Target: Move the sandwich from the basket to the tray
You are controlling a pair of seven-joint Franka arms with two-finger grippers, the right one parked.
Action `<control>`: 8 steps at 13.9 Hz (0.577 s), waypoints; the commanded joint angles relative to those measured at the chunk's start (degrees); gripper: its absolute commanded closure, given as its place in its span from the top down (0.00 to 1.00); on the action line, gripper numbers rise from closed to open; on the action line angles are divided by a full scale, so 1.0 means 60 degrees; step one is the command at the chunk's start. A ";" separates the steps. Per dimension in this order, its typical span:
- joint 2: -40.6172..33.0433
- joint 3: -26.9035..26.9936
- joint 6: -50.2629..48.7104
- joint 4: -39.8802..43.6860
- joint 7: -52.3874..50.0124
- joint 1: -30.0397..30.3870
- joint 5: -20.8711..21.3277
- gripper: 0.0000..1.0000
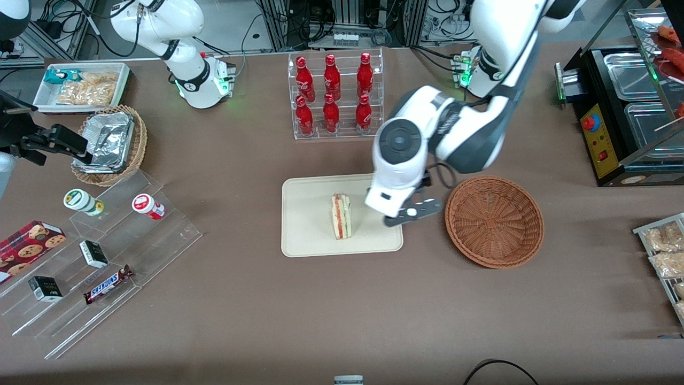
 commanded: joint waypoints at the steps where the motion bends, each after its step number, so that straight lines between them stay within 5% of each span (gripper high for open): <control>1: -0.1291 -0.0066 0.0088 -0.1686 0.1163 0.0922 0.0089 1.00; 8: -0.3021 -0.0081 -0.0481 -0.2964 0.4972 0.3486 -0.0014 1.00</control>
